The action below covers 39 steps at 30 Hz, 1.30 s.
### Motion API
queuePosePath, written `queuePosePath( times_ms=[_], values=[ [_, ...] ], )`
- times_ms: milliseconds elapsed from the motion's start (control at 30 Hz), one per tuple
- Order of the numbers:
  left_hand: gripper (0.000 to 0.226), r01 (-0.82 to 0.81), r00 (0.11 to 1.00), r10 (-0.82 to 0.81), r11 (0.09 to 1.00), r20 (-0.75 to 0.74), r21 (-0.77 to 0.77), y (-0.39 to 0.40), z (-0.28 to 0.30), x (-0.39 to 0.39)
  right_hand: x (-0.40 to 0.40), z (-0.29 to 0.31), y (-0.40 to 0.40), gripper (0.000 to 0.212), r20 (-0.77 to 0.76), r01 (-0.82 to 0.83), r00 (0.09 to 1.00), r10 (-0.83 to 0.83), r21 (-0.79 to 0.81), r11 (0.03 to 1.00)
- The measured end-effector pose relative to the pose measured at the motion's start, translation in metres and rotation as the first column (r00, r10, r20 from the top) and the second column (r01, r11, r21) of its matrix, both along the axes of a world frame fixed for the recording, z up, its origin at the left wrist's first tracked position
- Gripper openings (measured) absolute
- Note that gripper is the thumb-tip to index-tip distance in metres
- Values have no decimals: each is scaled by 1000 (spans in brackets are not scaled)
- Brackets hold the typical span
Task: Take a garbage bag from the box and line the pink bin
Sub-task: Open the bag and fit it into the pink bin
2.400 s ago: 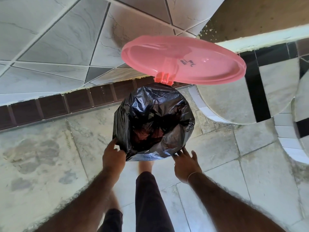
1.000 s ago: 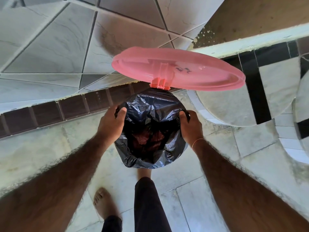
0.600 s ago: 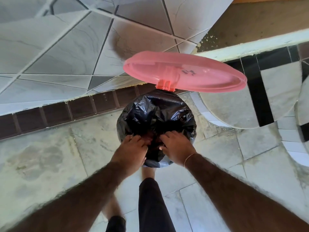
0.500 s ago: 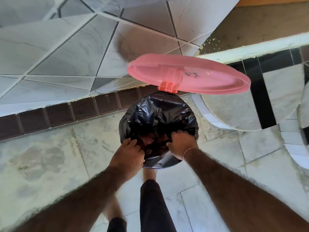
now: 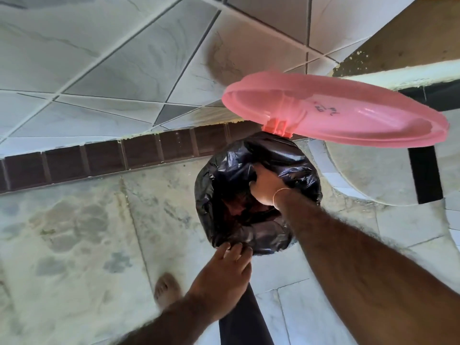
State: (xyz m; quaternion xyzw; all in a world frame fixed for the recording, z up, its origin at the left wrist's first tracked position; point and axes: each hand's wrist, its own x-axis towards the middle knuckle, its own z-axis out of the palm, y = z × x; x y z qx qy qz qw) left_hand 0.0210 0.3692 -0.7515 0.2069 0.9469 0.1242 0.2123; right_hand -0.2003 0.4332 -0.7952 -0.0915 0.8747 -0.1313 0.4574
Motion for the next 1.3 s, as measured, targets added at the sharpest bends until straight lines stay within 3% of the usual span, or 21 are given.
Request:
queuePosePath(
  times_ms=[67,167,300,367,433,500,567,633,667,700,767,833,867,933,1000,1067,1133,1300],
  values=[
    [45,-66,996,65,998,54,6,4,0,8,-14,-5,-7,46,-88,12,996,-10,28,1000],
    [36,-140,990,140,986,10,92,2,-1,8,-25,-6,-14,34,-83,54,995,-56,-30,998],
    [13,-262,956,289,922,-56,285,-13,8,-26,-4,0,6,22,-166,337,918,-359,-149,930],
    [18,-365,924,383,881,-1,301,-17,5,-54,21,-2,24,21,-46,309,948,-314,-93,947],
    [29,-490,871,481,830,104,267,-19,-4,-85,38,-8,37,34,172,292,944,-282,-40,955],
    [37,-621,777,560,755,286,209,-21,-16,-109,32,-14,48,49,185,508,853,-488,-80,857],
    [49,-723,653,614,680,444,124,-24,-26,-126,14,-20,57,33,109,758,650,-752,-159,632],
    [55,-786,558,665,615,497,61,-32,-31,-136,-1,-17,62,18,207,873,485,-850,-168,458],
    [57,-817,516,688,574,510,53,-36,-32,-139,-3,-19,64,20,261,882,470,-843,-151,445],
    [58,-840,488,703,539,517,59,-38,-31,-142,-2,-18,67,27,252,862,507,-824,-147,486],
    [55,-832,520,716,549,465,86,-39,-23,-139,9,-15,67,41,112,724,690,-715,-133,677],
    [45,-713,692,655,686,303,145,-32,-14,-129,27,2,65,34,-42,400,914,-404,-84,913],
    [38,-601,795,570,785,205,150,-27,-8,-121,39,14,64,31,-122,171,976,-178,-64,983],
    [23,-379,925,372,919,77,108,-20,-2,-100,58,30,65,37,-295,-268,917,269,46,962],
    [21,-240,969,237,970,76,38,-20,-3,-76,73,36,69,59,-239,-485,821,519,191,854],
    [30,-148,983,153,988,102,-51,-25,-3,-55,83,37,77,66,-106,-557,798,593,247,793],
    [35,-85,992,93,992,89,-93,-32,-4,-41,86,38,86,61,-82,-585,779,621,260,768],
    [39,-115,993,115,993,-32,-16,-41,4,-43,88,40,93,53,-53,-556,812,581,228,799]
  ],
)
